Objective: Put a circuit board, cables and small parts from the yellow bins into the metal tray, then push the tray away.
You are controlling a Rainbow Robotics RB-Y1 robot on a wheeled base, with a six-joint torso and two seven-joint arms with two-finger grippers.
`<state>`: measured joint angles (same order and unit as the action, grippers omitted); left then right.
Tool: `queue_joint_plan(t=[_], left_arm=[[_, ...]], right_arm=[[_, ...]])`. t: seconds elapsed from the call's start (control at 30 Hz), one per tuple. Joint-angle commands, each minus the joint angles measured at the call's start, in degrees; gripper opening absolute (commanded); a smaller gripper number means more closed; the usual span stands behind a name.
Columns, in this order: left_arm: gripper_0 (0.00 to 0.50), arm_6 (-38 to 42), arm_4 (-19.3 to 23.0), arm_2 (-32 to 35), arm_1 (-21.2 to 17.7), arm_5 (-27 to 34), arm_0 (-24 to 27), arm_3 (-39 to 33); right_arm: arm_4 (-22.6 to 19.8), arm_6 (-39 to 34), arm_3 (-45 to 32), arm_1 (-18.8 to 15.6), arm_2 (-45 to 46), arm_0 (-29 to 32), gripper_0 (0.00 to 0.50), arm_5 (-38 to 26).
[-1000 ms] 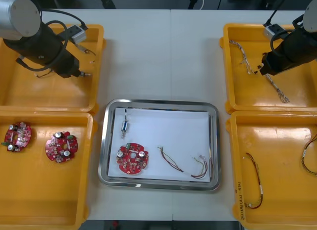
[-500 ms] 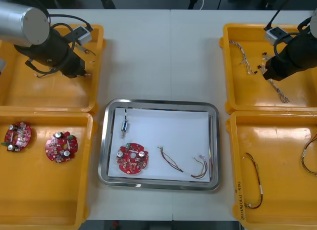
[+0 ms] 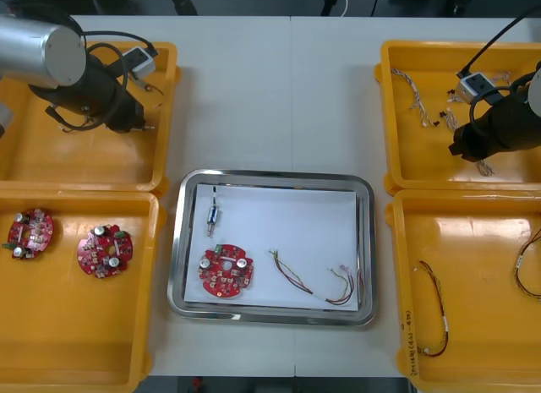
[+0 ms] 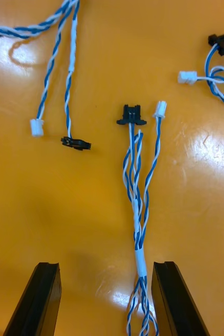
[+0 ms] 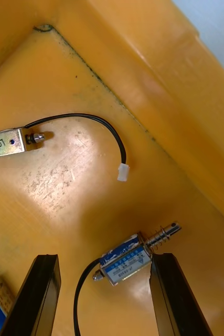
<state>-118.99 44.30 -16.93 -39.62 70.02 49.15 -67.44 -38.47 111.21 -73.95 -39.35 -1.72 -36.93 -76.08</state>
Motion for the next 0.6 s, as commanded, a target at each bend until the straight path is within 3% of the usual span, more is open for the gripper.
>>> queue_joint_plan(t=[0.03,0.47,0.6], left_arm=[[0.500,-5.20,0.26,-1.97,-0.46,-2.09,2.97,0.64],[0.500,-5.55,1.49,-2.14,0.51,-2.70,2.88,3.02],[0.500,-5.37,2.19,-4.43,0.42,-5.43,2.88,4.07]], right_arm=[[-0.64,2.08,-1.81,-2.66,1.89,1.87,0.500,2.87],[-1.61,4.19,4.87,-3.01,1.89,0.72,0.500,8.76],[-2.48,4.72,6.45,-2.93,1.89,0.72,0.500,9.38]])
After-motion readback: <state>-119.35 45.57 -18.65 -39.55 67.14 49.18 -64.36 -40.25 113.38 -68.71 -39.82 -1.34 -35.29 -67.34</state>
